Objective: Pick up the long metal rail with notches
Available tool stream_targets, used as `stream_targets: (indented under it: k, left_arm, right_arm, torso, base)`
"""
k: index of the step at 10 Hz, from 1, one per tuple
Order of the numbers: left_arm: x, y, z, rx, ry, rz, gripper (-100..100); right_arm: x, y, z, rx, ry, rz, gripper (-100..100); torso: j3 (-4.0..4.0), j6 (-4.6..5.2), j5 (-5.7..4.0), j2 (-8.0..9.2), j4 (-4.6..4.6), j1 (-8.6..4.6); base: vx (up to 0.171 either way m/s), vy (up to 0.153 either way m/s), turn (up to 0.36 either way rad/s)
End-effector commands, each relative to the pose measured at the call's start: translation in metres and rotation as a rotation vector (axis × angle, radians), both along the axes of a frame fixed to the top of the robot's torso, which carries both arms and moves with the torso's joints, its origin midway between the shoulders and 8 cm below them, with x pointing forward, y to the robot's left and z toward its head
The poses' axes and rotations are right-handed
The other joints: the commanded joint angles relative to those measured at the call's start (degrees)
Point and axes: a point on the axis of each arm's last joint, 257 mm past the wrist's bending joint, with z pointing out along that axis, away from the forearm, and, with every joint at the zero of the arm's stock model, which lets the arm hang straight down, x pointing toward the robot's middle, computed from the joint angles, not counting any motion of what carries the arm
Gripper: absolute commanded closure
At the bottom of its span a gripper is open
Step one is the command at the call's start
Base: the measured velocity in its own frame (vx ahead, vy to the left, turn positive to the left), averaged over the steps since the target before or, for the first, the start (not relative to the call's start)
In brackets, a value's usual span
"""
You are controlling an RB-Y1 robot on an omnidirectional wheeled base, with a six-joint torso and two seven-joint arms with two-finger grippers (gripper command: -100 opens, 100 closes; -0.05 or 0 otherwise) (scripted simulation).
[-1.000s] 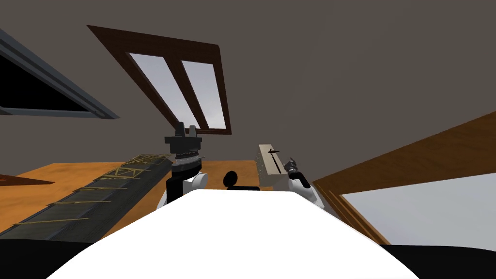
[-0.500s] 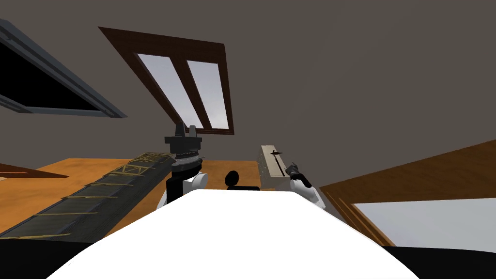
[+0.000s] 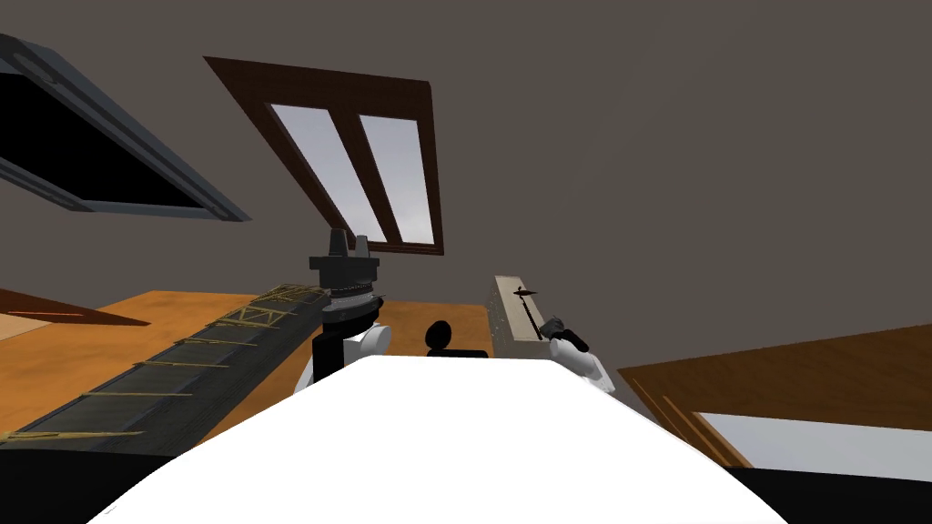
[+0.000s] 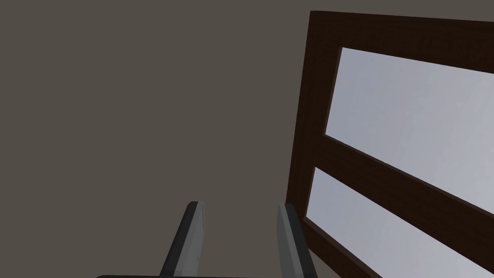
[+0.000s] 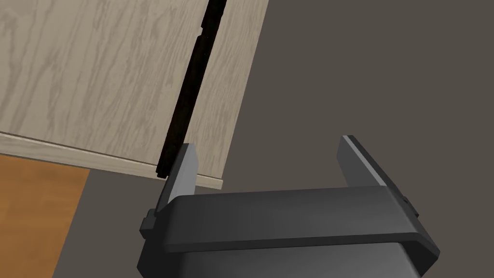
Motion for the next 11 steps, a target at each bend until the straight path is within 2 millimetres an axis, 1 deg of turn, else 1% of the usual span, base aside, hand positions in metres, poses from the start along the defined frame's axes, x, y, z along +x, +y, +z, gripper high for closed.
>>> stream_targets:
  k: [1, 2, 3, 4, 5, 6, 7, 8, 9, 10, 11]
  left_arm:
    - [0.000, 0.000, 0.000, 0.000, 0.000, 0.000, 0]
    - [0.000, 0.000, 0.000, 0.000, 0.000, 0.000, 0]
    - [0.000, 0.000, 0.000, 0.000, 0.000, 0.000, 0]
    - [0.000, 0.000, 0.000, 0.000, 0.000, 0.000, 0]
    - [0.000, 0.000, 0.000, 0.000, 0.000, 0.000, 0]
    - [0.000, 0.000, 0.000, 0.000, 0.000, 0.000, 0]
    - [0.000, 0.000, 0.000, 0.000, 0.000, 0.000, 0]
    - [0.000, 0.000, 0.000, 0.000, 0.000, 0.000, 0]
    - [0.000, 0.000, 0.000, 0.000, 0.000, 0.000, 0]
    - [0.000, 0.000, 0.000, 0.000, 0.000, 0.000, 0]
    - [0.000, 0.000, 0.000, 0.000, 0.000, 0.000, 0]
  right_arm:
    - [-0.012, -0.012, -0.015, 0.057, 0.038, -0.061, -100]
    - [-0.025, -0.011, -0.031, 0.076, 0.080, -0.074, -100]
    - [-0.028, -0.021, -0.035, 0.115, 0.090, -0.121, -100]
    - [-0.040, -0.019, -0.048, 0.133, 0.127, -0.132, -100]
    - [-0.041, -0.019, -0.049, 0.134, 0.129, -0.133, -100]
    - [-0.052, -0.025, -0.061, 0.188, 0.164, -0.188, -100]
    - [-0.056, -0.025, -0.065, 0.192, 0.174, -0.192, -100]
    - [-0.063, -0.031, -0.071, 0.239, 0.193, -0.241, -100]
    - [-0.071, -0.029, -0.079, 0.249, 0.215, -0.250, -100]
    - [-0.079, -0.034, -0.085, 0.295, 0.232, -0.300, -100]
    - [-0.085, -0.032, -0.091, 0.305, 0.251, -0.307, -100]
  torso:
    - [0.00, 0.00, 0.00, 0.00, 0.00, 0.00]
    - [0.03, -0.01, 0.00, 0.05, 0.02, -0.03]
    - [0.07, 0.01, 0.00, 0.12, 0.03, 0.00]
    - [0.06, 0.00, 0.00, 0.09, 0.03, -0.06]
    - [0.05, 0.02, -0.01, 0.07, 0.02, -0.05]
    - [0.04, 0.02, -0.01, 0.05, 0.02, -0.07]
    - [-0.02, -0.01, -0.02, -0.05, 0.00, -0.12]
    - [-0.03, 0.02, -0.02, -0.06, -0.01, -0.09]
    - [-0.05, -0.01, -0.01, -0.11, -0.01, -0.10]
    - [-0.01, 0.01, -0.01, -0.02, 0.00, -0.07]
    - [0.00, -0.01, -0.01, -0.01, 0.01, -0.06]
  base:
    - [0.050, 0.005, 0.100]
    - [0.032, 0.009, 0.040]
    - [0.052, -0.004, 0.068]
    - [0.057, -0.003, 0.028]
    - [0.061, -0.010, -0.017]
    - [0.096, -0.024, 0.079]
    - [0.090, -0.012, 0.040]
    - [0.102, -0.017, 0.084]
    - [0.065, -0.008, 0.081]
    - [0.068, -0.009, 0.094]
    - [0.054, -0.007, 0.067]
